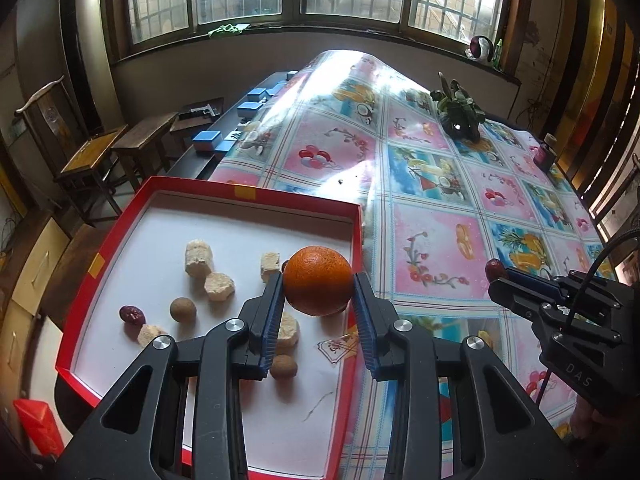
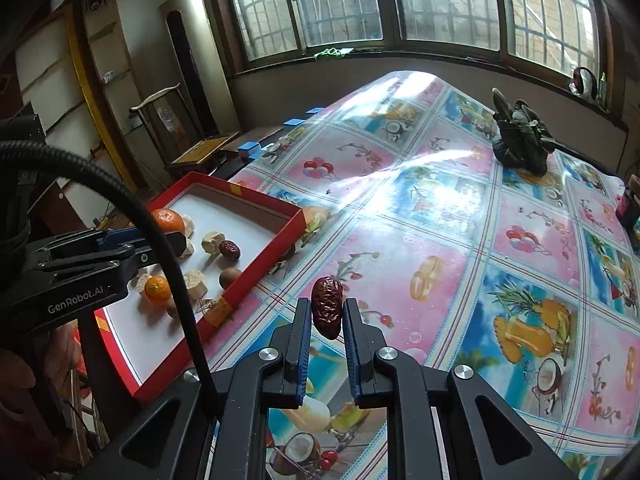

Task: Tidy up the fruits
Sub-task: 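Carry the orange and date into the tray, lowering them inside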

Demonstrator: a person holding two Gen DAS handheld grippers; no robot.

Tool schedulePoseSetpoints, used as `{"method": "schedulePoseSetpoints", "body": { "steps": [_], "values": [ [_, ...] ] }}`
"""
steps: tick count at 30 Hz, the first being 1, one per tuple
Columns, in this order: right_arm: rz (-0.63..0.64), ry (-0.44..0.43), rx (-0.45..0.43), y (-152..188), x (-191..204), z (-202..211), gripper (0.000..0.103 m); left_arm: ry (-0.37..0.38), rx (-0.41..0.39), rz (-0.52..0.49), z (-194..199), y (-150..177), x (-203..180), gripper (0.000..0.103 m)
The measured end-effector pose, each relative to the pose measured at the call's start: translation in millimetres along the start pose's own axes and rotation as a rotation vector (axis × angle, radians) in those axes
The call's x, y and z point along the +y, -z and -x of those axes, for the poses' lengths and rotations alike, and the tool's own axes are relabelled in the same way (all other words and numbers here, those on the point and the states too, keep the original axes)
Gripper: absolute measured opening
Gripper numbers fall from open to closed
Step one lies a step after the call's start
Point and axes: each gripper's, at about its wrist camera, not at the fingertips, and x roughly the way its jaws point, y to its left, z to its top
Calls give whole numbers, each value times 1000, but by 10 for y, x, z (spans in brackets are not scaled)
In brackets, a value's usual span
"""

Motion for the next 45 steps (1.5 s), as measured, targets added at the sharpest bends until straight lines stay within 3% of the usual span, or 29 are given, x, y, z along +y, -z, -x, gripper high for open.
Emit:
{"method": "schedulePoseSetpoints", "body": {
  "steps": [10, 23, 45],
  "values": [
    [68, -67, 19, -116, 337, -201, 15, -103, 3, 53, 11, 112, 417, 33],
    [138, -119, 62, -217, 678, -489, 15, -172, 14, 93, -97, 201, 708, 33],
    [238, -151, 123, -294, 1117, -938, 15, -182, 42, 137, -273, 259, 889, 33]
  ]
}}
